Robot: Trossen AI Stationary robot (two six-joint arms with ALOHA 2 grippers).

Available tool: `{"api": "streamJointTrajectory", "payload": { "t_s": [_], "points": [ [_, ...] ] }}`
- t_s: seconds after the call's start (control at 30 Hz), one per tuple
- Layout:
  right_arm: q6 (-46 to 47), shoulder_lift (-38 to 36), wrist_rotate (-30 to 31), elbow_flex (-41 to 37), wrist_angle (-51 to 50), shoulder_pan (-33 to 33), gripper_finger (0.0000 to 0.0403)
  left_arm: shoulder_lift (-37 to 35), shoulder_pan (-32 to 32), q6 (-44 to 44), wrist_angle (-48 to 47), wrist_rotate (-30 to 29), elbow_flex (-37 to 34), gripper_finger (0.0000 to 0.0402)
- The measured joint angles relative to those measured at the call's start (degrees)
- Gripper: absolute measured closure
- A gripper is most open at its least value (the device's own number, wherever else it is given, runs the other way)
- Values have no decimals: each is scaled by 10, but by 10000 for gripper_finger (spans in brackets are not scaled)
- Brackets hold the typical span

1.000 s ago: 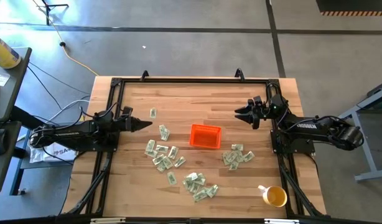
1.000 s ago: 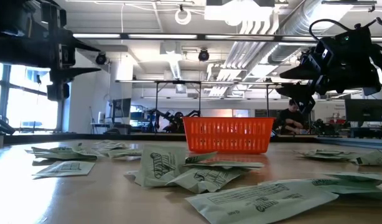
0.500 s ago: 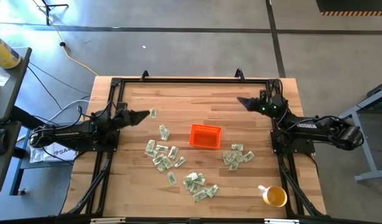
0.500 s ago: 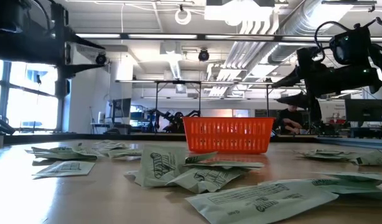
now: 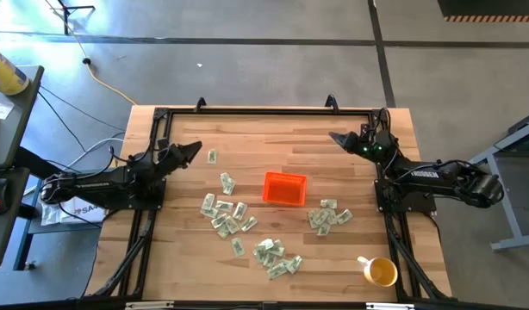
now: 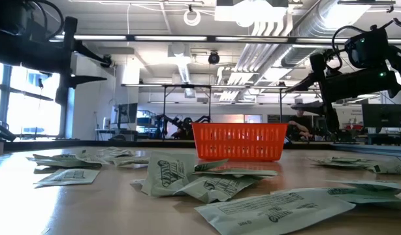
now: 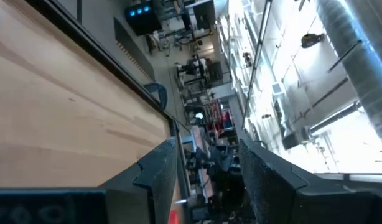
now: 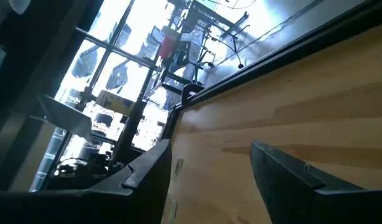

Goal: Pick and place Stevia / Truvia into bins
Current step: Put the white stevia packet into the orange bin

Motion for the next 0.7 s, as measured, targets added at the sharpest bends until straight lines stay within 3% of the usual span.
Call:
{"api": "streamJointTrajectory", "payload": {
  "t_s": [0.2,0.4,0.57,0.7],
  "points": [
    [-96,0,11,1,2,0,194,0,0,-17,19,1,1,195],
    [-61,0,5,1,30,0,194,40,0,40,112,0,44,195],
    [-53,0,-15,1,49,0,194,168,0,119,98,2,148,195],
    [6,0,-17,1,48,0,194,313,0,121,-49,25,250,195]
  ]
}}
